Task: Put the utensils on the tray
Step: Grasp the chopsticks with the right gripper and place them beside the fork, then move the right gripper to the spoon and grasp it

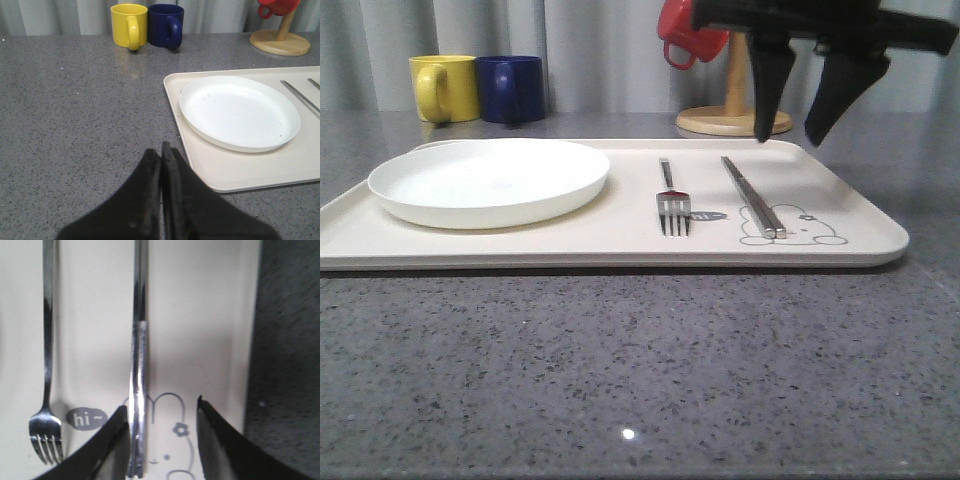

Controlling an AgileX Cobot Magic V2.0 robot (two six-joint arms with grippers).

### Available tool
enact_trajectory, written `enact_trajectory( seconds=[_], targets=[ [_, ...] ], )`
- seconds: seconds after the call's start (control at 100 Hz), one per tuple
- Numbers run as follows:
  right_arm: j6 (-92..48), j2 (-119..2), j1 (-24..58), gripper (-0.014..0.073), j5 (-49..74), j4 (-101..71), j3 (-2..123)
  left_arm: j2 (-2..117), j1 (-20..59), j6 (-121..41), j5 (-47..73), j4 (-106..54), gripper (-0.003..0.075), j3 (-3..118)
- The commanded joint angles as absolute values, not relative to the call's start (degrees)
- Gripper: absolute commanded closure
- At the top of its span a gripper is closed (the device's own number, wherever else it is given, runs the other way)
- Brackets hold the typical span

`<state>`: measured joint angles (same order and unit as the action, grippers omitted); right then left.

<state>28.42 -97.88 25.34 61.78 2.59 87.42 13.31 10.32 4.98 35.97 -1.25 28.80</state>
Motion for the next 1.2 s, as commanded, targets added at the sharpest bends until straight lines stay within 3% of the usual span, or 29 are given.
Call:
enact_trajectory(
  seconds=[0.0,0.36,0.7,1.19],
  targets=[
    [23.18,-92.05,24.1,0.0258,62.12,7.98,88.8,13.8,10.61,5.39,31.97,-1.24,0.0739,30.17],
    [10.41,-89.19,7.51,0.0258,65.29,11.16,88.74,13.8,10.61,5.39,31.97,-1.24,0.0739,30.17],
    [0.0,-92.25,-10.28,0.0258,62.58,2.35,88.67,13.8,10.61,5.39,31.97,-1.24,0.0739,30.17],
    [-1.44,-102.34,-14.74,0.0258,60.49,2.18,88.67,13.8,10.61,5.39,31.97,-1.24,0.0739,30.17]
  ],
)
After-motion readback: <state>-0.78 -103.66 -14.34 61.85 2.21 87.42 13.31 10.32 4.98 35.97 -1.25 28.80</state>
